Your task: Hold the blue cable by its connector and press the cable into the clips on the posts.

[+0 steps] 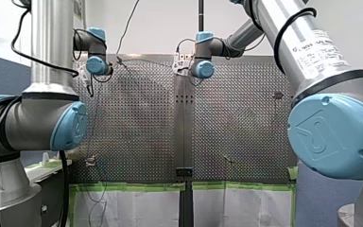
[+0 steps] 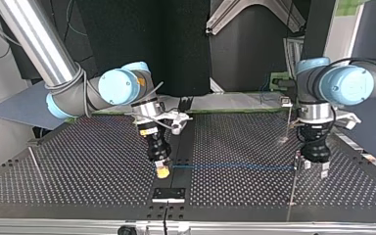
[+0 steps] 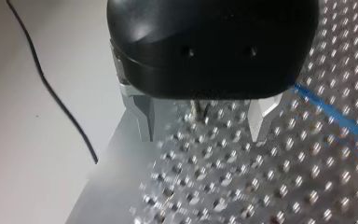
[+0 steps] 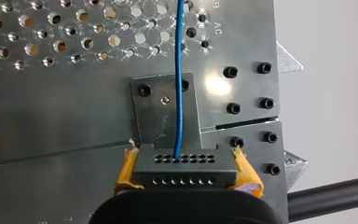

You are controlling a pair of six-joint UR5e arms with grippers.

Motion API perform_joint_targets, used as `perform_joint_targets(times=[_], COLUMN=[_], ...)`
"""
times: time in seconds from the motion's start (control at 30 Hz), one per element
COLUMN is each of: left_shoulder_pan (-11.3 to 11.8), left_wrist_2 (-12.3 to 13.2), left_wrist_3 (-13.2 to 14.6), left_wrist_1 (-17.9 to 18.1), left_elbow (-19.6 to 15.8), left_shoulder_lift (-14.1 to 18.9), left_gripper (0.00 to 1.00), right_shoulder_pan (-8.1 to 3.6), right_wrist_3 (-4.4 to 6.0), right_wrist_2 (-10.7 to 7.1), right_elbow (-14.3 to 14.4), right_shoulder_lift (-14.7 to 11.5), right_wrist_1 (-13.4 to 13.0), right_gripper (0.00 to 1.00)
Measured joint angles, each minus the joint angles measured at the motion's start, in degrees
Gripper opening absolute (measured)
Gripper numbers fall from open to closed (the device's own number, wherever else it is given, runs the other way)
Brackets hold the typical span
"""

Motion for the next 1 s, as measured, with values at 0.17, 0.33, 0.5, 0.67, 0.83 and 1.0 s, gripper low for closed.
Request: perform_joint_targets(times=[0.17,0.33,0.5,0.67,0.83,1.0], left_shoulder_pan=[-0.6,-1.1,-2.0,-2.8,-3.2,-3.2], left_wrist_2=[-0.6,-1.3,-0.7,0.6,0.5,-0.1], left_wrist_3=[0.5,1.5,2.6,2.3,3.4,4.3], left_wrist_1=[-3.1,-5.5,-6.0,-6.7,-8.6,-10.3], left_elbow=[-2.9,-5.7,-7.4,-8.2,-8.3,-7.9], left_shoulder_lift=[3.0,4.6,6.4,8.8,11.2,12.5], left_gripper=[1.0,1.0,1.0,1.0,1.0,1.0], right_shoulder_pan=[0.0,0.02,0.03,0.05,0.07,0.08], right_wrist_3=[0.0,0.0,0.0,0.0,0.0,0.0], right_wrist_2=[-0.06,-0.38,-0.57,-0.71,-0.74,-0.74], right_elbow=[0.0,0.0,0.0,0.0,0.0,0.0], right_shoulder_lift=[0.0,0.0,0.1,0.1,0.1,0.2], right_wrist_1=[0.0,0.1,0.1,0.2,0.4,0.5], right_gripper=[0.0,0.0,0.0,0.0,0.0,0.0])
